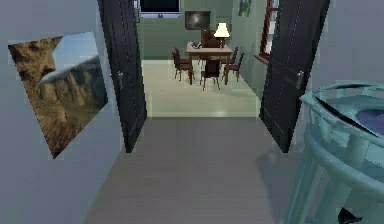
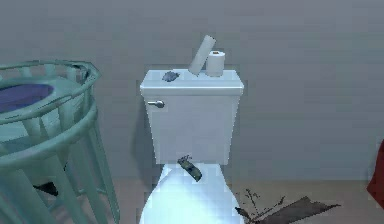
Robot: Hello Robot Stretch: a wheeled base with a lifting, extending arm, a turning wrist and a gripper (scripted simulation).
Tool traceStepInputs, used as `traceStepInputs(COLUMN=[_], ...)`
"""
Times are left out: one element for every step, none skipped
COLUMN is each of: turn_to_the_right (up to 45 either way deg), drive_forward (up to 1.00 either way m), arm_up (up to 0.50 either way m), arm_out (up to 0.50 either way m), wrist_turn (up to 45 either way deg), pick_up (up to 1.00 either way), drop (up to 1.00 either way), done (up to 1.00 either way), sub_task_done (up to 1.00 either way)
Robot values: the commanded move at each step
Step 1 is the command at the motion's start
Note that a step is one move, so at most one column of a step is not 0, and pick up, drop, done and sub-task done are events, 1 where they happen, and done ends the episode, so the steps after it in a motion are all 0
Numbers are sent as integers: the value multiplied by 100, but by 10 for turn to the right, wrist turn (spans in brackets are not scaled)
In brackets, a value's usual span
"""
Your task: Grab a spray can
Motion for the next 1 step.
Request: traceStepInputs(turn_to_the_right=[0], drive_forward=[0], arm_up=[50], arm_out=[0], wrist_turn=[0], pick_up=[0], drop=[0], done=[0], sub_task_done=[0])
